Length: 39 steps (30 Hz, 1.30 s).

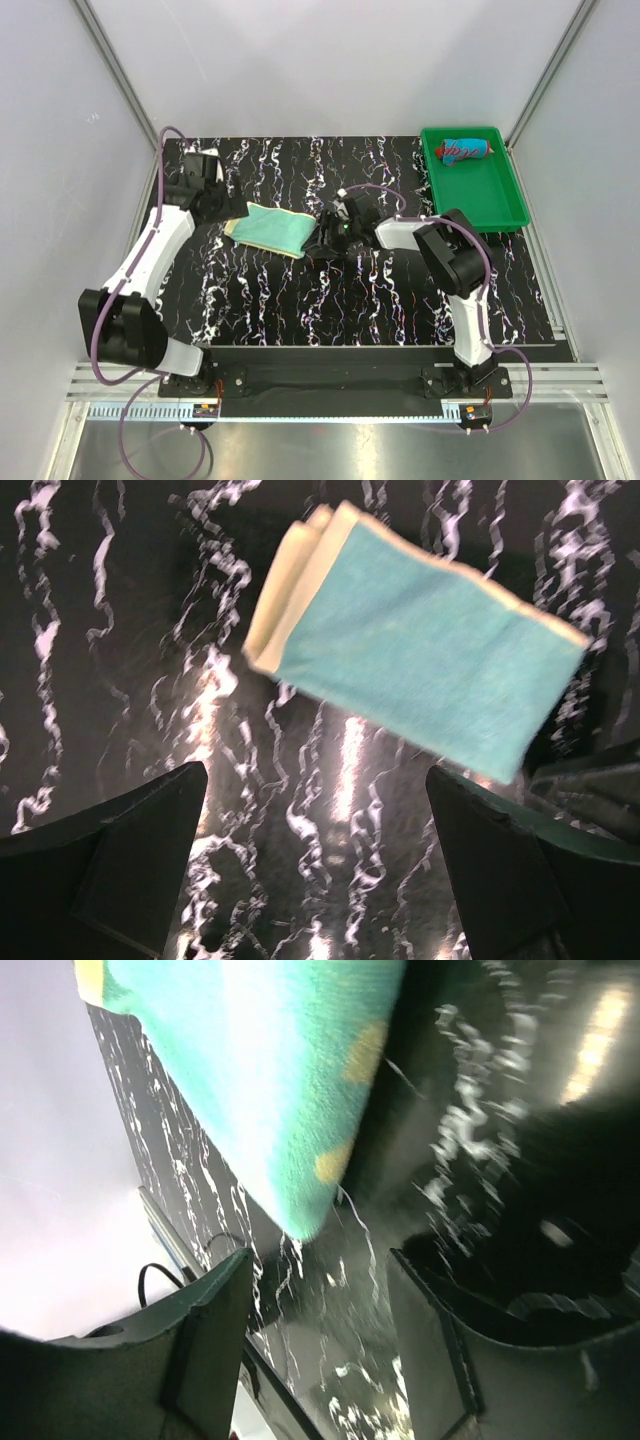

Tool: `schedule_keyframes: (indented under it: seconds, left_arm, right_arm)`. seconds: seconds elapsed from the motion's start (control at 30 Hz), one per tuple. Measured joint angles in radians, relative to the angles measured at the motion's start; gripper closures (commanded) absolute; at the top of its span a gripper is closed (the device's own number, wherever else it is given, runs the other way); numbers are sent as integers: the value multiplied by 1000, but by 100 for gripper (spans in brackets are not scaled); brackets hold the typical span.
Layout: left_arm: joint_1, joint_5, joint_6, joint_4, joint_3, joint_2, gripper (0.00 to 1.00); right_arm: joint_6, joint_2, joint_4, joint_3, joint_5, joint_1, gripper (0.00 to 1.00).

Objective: Roll the towels
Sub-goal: Fold the towel

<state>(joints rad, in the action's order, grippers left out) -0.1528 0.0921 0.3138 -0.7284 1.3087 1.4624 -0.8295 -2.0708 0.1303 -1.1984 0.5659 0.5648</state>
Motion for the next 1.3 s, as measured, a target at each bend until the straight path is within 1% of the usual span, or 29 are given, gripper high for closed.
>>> schedule_keyframes:
  seconds: [0.07, 0.13, 0.17, 0.2, 0.27, 0.33, 0.37, 0.43, 0.5, 0.63, 0.67, 0.73, 0.77, 0.83, 0.87, 0.9, 0.97, 1.0, 1.07, 1.1, 1.23, 1.3]
  left_arm:
    - [0, 20, -14, 2, -67, -47, 1]
    - [0, 29, -24, 0, -113, -65, 1]
    - [0, 30, -27, -4, -124, -65, 1]
    - [0, 31, -30, -6, -129, -64, 1]
    - [0, 35, -32, -5, -130, -64, 1]
    - [-1, 36, -34, 0, -130, -64, 1]
    - [-3, 39, -35, 1, -130, -64, 1]
    - [-15, 55, -37, 2, -130, -64, 1]
    - [-40, 76, -41, 2, -131, -64, 1]
    - [-134, 117, -45, 3, -131, -64, 1]
    - [-162, 125, -45, 4, -131, -64, 1]
    - [-211, 137, -45, 4, -131, -64, 1]
    - [-240, 145, -44, 4, -131, -64, 1]
    - [-290, 155, -44, 5, -131, -64, 1]
    - [-315, 161, -44, 5, -131, -64, 1]
    - [-339, 167, -43, 5, -131, -65, 1]
    - [-391, 177, -42, 5, -131, -66, 1]
    - [-418, 182, -39, 6, -132, -66, 1]
    - [-481, 195, -36, 20, -136, -68, 1]
    - [-505, 197, -36, 28, -139, -68, 1]
    - [-666, 256, -32, 59, -151, -58, 1]
    - [-732, 290, -23, 69, -140, -25, 1]
  right_arm:
    - [-20, -40, 6, -36, 6, 22, 43]
    - [-30, -69, 8, -77, 1, 39, 52]
    - [-34, -81, 7, -92, -1, 44, 55]
    - [-36, -91, 7, -103, -5, 49, 62]
    - [-39, -102, 0, -111, -14, 52, 68]
    - [-37, -103, -16, -110, -31, 51, 78]
    - [-36, -103, -24, -110, -38, 51, 81]
    - [-33, -102, -33, -109, -53, 51, 85]
    - [-30, -89, -42, -94, -65, 50, 86]
    - [-11, 5, -90, 0, -111, 49, 85]
    - [0, 38, -106, 32, -126, 48, 83]
    - [24, 116, -148, 100, -165, 47, 75]
    - [31, 148, -167, 127, -177, 46, 56]
    - [51, 229, -217, 186, -211, 43, 40]
    - [64, 269, -243, 209, -230, 42, 33]
    - [78, 309, -275, 227, -254, 41, 22]
    - [101, 392, -346, 253, -312, 39, 15]
    - [112, 438, -387, 262, -344, 36, 8]
    - [128, 537, -467, 274, -415, 26, 2]
    - [134, 581, -501, 275, -443, 18, 0]
    - [160, 803, -648, 276, -584, -54, 0]
    - [169, 877, -699, 272, -638, -79, 0]
